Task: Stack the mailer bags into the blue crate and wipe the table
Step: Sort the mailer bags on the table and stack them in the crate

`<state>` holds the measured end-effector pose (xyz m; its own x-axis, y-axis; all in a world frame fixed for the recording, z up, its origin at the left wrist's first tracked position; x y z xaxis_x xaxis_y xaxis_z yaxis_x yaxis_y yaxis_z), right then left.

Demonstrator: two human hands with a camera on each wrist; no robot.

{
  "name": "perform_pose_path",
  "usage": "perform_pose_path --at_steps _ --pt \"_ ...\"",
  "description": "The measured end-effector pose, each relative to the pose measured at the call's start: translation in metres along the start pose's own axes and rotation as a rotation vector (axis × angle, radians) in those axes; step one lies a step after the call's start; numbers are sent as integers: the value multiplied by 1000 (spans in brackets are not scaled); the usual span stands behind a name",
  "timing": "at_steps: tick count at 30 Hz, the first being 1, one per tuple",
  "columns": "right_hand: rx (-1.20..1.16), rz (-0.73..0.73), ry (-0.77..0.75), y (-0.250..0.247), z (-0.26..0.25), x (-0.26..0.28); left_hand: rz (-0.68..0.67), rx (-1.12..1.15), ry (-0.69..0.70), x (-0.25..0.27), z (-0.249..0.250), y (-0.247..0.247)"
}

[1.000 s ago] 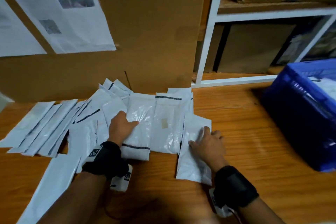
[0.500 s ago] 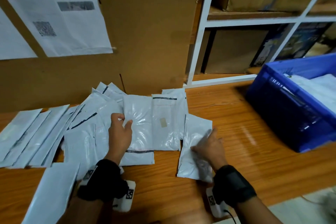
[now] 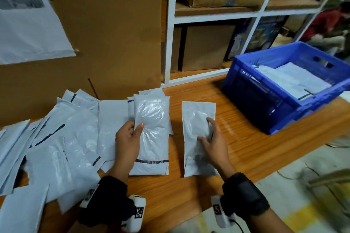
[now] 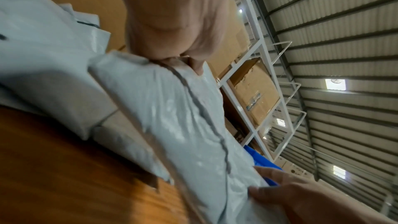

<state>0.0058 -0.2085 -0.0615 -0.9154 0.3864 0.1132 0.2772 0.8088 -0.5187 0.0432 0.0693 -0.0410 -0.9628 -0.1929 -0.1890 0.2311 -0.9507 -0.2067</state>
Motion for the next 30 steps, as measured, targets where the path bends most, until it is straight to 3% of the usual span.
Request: perform_pose_path --at_steps 7,17,24,30 --pt "-254 161 -167 -113 -4 11 -134 48 51 17 69 90" --pt "-181 486 -227 -308 48 8 -258 175 129 75 191 263" --pt "-211 478 -251 -396 90 -19 -328 262 204 97 238 359" --pt "-201 478 -256 -445 113 -59 -382 138 336 82 271 412"
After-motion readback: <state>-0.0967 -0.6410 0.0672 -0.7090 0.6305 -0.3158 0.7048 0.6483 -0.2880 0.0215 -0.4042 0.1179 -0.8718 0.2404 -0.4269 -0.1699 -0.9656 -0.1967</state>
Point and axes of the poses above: each hand's wrist, its own x-axis away from the middle knuckle, its own y-axis out of the palm, z = x × y, the point moved 5 cm from there along -x, towards the middle knuckle, and after that the axes turned 8 degrees about y, right-handed, at the moved point
